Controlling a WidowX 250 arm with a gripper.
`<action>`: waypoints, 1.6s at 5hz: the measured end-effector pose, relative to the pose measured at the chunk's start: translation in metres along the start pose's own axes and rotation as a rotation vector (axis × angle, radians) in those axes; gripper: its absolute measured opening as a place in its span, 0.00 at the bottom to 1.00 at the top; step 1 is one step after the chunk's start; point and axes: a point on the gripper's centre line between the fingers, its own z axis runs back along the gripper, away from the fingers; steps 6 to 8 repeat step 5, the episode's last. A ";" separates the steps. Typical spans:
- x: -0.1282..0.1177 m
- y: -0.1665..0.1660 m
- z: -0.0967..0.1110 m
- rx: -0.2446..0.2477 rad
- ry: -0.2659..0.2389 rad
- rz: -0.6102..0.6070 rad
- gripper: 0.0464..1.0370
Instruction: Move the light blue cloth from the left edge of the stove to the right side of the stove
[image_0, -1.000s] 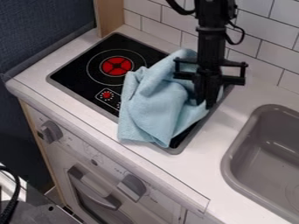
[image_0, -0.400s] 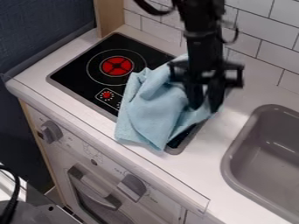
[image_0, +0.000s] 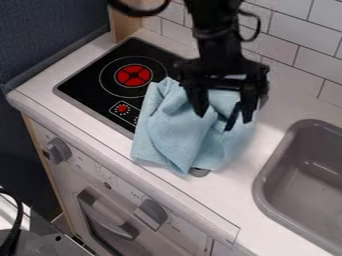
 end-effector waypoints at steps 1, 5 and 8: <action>-0.005 0.011 0.015 0.007 0.033 0.008 0.97; 0.030 0.118 0.087 0.075 0.116 0.043 0.96; 0.030 0.118 0.087 0.075 0.116 0.043 0.96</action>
